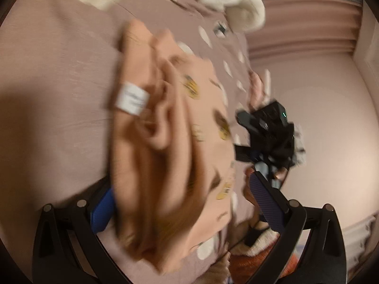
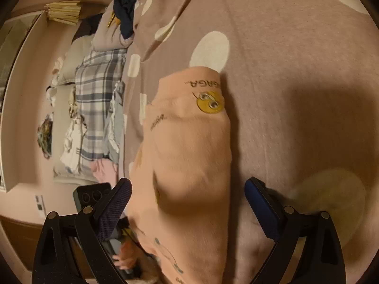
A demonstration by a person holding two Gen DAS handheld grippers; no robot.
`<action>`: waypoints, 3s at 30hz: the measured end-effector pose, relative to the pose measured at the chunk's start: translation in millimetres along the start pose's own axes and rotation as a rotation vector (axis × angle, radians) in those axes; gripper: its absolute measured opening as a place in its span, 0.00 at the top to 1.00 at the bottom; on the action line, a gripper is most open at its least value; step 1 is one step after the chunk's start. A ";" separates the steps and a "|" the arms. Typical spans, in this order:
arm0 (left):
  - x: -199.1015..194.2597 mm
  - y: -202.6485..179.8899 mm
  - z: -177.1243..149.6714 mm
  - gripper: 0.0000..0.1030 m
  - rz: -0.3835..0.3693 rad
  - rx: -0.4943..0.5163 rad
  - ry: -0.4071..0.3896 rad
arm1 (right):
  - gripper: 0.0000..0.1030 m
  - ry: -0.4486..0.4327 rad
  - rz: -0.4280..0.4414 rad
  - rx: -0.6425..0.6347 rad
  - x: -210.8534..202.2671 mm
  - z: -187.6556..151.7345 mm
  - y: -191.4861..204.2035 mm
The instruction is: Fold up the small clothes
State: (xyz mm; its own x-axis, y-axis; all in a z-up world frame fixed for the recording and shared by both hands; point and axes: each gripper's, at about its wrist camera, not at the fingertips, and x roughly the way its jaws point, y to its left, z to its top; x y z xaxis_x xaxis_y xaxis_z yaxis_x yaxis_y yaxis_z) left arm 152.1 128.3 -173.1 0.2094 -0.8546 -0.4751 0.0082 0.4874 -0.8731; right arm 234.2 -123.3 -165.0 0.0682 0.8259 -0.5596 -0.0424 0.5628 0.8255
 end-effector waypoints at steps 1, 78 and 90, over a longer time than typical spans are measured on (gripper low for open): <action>6.2 -1.7 2.3 0.00 -0.005 0.009 0.016 | 0.07 0.004 0.010 -0.002 1.4 0.2 -0.1; 77.4 -212.9 -88.3 0.00 0.604 0.482 -0.206 | 0.18 -0.360 -0.467 -0.044 -206.7 -112.1 20.1; 86.3 -213.6 -96.6 0.00 0.630 0.518 -0.221 | 0.01 -0.320 -0.586 -0.090 -201.0 -128.1 22.6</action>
State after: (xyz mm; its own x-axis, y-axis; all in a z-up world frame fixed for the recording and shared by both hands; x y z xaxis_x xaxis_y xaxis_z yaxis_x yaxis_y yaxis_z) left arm 74.0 -66.9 -38.2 0.5110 -0.3670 -0.7773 0.2618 0.9278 -0.2659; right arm 91.9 -272.4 -43.3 0.3971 0.3404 -0.8523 0.0098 0.9270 0.3748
